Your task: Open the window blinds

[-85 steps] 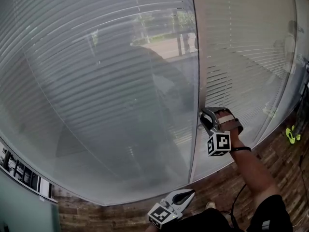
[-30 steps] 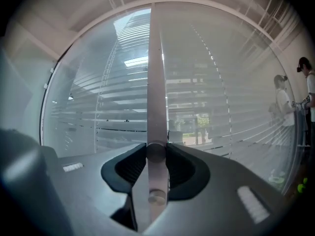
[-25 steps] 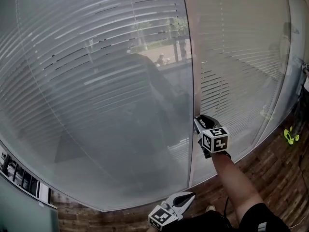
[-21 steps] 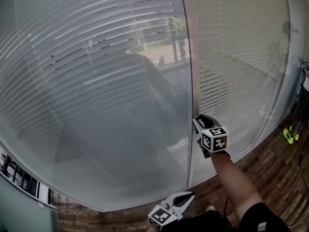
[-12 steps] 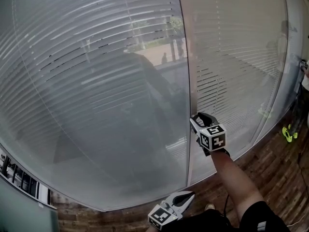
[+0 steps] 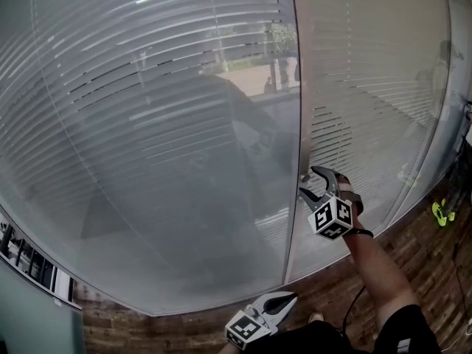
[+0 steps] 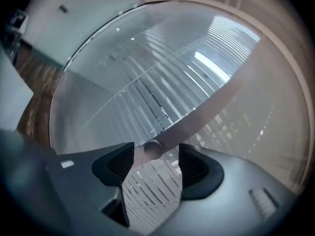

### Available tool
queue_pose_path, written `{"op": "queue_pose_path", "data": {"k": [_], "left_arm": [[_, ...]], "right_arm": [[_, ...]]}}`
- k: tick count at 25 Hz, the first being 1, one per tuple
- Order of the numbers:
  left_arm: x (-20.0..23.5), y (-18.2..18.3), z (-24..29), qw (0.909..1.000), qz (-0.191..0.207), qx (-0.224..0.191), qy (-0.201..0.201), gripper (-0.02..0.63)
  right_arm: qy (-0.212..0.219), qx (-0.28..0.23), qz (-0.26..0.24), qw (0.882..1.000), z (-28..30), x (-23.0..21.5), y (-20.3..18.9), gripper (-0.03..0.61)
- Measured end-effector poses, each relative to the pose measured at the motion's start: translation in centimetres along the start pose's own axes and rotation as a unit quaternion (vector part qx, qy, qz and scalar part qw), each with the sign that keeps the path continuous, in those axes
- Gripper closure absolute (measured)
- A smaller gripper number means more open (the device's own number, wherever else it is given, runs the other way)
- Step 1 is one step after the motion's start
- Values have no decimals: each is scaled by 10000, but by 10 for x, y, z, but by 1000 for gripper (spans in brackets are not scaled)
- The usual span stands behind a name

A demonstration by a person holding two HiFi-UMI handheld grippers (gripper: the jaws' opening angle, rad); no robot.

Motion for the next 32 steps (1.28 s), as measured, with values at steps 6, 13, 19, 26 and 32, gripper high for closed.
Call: {"op": "queue_pose_path", "data": {"k": [6,13,19,26,32], "left_arm": [[-1,-2,2,10000,0,27,-66,609],[4,-4,2,10000,-86,14,-45,609],[8,-4,2,9999,-116,17,1,609],[7,-6,2,9999,-89,63,8,609],[6,-8,0,9999,-69,61,62,609]], "right_arm": [[-69,422,-2082,9772,10,18,-9,307],[-289,505,-2463,9674,18,19,-9,411],[-379,505,-2332,9704,19,16,-7,454],[-383,423,-1787,9823,18,14,-7,454],[-355,266,-686,9967,13,9,-3,454]]}}
Point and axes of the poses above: the fingertips, and each gripper's own axes: z forward along the fingers, x to its left, y out of its top, the point moved 3 cm from there along -z, backward along the fingers, and after that the axes turned 3 degrees about x, right-handed, at the moved point
